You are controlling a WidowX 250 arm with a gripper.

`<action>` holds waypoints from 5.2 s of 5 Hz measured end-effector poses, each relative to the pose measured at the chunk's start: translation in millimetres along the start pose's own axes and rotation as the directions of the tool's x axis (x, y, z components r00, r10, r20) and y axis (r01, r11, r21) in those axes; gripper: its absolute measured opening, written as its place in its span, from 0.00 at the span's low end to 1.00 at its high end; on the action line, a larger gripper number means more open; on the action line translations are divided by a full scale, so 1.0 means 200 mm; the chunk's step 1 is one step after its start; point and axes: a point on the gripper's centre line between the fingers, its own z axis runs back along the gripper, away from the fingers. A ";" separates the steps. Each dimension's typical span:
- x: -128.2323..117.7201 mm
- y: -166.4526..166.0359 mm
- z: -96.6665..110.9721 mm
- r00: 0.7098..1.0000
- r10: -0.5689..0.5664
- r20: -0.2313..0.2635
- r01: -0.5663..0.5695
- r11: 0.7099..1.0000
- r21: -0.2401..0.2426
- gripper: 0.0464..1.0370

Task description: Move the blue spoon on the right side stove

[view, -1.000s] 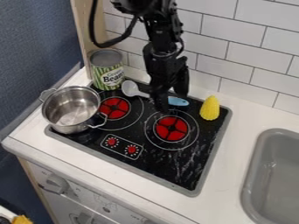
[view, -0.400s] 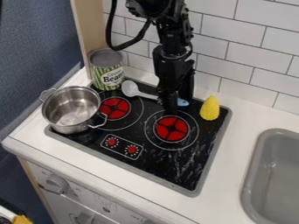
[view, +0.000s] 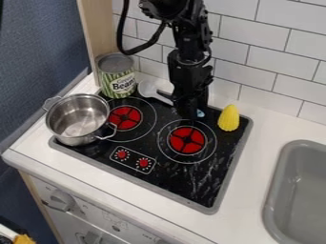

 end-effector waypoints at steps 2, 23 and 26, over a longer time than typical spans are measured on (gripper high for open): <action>-0.01 0.09 0.05 0.997 -0.020 -0.080 0.019 1.000 -0.008 0.29; -0.25 0.00 0.13 0.959 -0.080 -0.271 0.065 0.996 -0.064 0.29; -0.38 0.20 0.08 0.956 -0.159 -0.246 0.161 0.987 -0.010 0.35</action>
